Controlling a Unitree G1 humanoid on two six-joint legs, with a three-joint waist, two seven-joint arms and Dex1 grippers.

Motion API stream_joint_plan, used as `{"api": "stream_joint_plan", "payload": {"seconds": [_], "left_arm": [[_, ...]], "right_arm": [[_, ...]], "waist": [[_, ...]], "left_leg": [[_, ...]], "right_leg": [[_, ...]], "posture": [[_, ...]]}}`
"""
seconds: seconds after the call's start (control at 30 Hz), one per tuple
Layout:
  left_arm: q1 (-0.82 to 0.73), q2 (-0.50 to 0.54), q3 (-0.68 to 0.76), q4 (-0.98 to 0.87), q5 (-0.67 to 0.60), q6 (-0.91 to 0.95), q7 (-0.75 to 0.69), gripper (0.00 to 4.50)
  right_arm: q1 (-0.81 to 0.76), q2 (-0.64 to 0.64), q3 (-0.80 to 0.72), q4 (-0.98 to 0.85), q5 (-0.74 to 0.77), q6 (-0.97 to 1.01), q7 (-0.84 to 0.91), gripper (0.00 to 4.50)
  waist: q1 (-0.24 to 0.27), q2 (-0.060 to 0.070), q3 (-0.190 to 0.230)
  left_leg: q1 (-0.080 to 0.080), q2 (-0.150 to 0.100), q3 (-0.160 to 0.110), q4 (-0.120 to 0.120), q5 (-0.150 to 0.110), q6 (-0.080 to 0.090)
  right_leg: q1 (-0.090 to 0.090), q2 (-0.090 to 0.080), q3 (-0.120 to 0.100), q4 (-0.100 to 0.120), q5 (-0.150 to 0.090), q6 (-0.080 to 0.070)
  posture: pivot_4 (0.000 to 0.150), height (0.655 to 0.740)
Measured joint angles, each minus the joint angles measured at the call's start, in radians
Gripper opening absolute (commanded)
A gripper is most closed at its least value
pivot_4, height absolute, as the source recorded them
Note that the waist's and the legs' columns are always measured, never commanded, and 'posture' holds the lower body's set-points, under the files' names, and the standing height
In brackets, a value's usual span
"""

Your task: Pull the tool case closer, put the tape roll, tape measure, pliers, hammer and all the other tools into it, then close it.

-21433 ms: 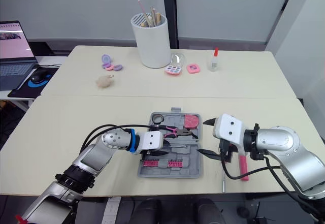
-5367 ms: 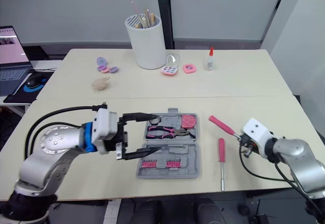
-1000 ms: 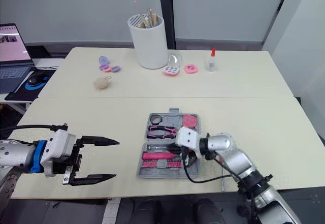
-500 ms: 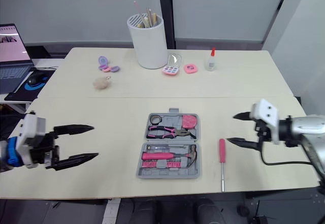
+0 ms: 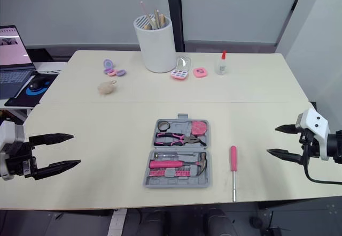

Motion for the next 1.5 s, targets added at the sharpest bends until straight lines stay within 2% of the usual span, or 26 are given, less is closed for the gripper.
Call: {"api": "stream_joint_plan", "payload": {"seconds": [0.57,1.0,1.27,1.4,1.5], "left_arm": [[-0.118,-0.008,-0.073,0.009,0.021,0.002,0.027,4.5],[-0.429,-0.11,-0.385,-0.324,-0.092,0.122,0.047,4.5],[-0.47,-0.123,-0.483,-0.446,-0.122,0.127,-0.007,4.5],[-0.479,-0.125,-0.487,-0.443,-0.118,0.118,-0.008,4.5],[-0.47,-0.126,-0.488,-0.447,-0.118,0.113,-0.004,4.5]], "right_arm": [[0.017,0.019,0.014,-0.028,-0.005,0.022,-0.066,4.48],[0.243,0.126,-0.032,-0.374,0.112,0.302,-0.267,4.48],[0.326,0.196,-0.038,-0.555,0.169,0.432,-0.402,4.48],[0.311,0.231,0.013,-0.563,0.161,0.453,-0.479,4.48],[0.272,0.279,0.109,-0.57,0.123,0.461,-0.567,4.48]], "waist": [[0.001,0.0,0.0],[-0.001,0.0,0.0],[0.001,0.0,0.0],[0.001,0.0,0.0],[0.0,0.0,0.0]], "left_leg": [[0.0,0.0,0.0,0.0,0.0,0.0],[-0.001,-0.002,-0.001,0.001,0.0,0.0],[0.0,-0.001,-0.003,0.002,0.0,0.0],[0.0,0.0,-0.003,0.002,0.0,0.0],[0.0,0.0,-0.003,0.002,0.0,0.0]], "right_leg": [[0.0,0.0,0.0,0.0,0.0,0.0],[0.001,0.005,0.001,0.0,0.0,0.001],[0.002,0.008,0.001,0.001,-0.001,0.002],[0.002,0.008,0.001,0.0,-0.002,0.005],[0.002,0.009,0.001,0.0,-0.002,0.005]], "posture": [[0.15,0.74],[0.15,0.74],[0.15,0.74],[0.15,0.74],[0.15,0.74]]}}
